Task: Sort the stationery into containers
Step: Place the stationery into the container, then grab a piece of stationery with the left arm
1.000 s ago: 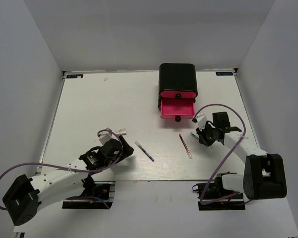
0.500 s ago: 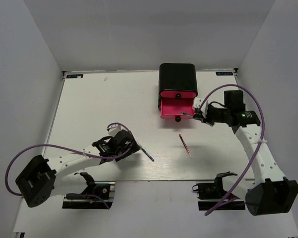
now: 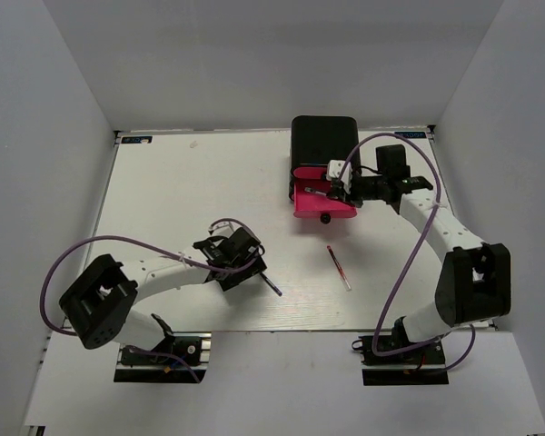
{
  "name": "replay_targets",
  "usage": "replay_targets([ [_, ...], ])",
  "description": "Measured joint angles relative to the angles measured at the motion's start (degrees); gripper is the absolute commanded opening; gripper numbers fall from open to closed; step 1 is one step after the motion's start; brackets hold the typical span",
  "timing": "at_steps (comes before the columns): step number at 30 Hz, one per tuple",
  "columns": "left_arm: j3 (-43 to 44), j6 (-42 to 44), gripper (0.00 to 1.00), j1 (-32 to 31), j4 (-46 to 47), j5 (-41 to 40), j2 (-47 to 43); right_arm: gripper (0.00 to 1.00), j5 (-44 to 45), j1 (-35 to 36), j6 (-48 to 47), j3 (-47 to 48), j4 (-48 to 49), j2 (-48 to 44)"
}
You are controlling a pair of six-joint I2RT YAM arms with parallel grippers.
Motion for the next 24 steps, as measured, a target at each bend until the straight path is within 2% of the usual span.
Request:
replay_targets([
  [1,0.4,-0.2,0.90,0.0,-0.1,0.1,0.4,0.30,0.3,0.2,0.3,0.0,0.9,0.7],
  [2,0.8,-0.3,0.90,0.0,-0.1,0.2,1.0,0.39,0.5,0.3,0.4,0.0,1.6,1.3],
  [3,1.2,-0.4,0.90,0.0,-0.2,0.2,1.4,0.56,0.8,0.5,0.6,0.0,2.3,1.9],
  [4,1.7,-0.5,0.88,0.0,-0.2,0.3,2.0,0.57,1.1,0.6,0.8,0.0,2.7,2.4],
  [9,3.2,-0.9,0.84,0.0,-0.3,0.7,3.8,0.57,1.7,0.6,1.8,0.0,3.9,3.0],
  [13,3.9,-1.4,0.75,0.0,-0.2,0.8,4.9,0.56,1.8,0.6,4.7,-2.1,5.8,0.0],
  [18,6.1,-1.6,0.74,-0.2,-1.4,0.9,7.1,0.56,1.2,0.5,10.8,-12.0,10.1,-14.3],
  [21,9.0,-1.7,0.70,-0.5,-3.1,1.0,9.9,0.57,0.6,0.5,14.4,-18.1,12.6,-24.4],
  [24,12.4,-1.8,0.62,-0.5,-5.4,1.1,13.0,0.57,0.4,0.5,17.1,-22.7,14.1,-31.7],
])
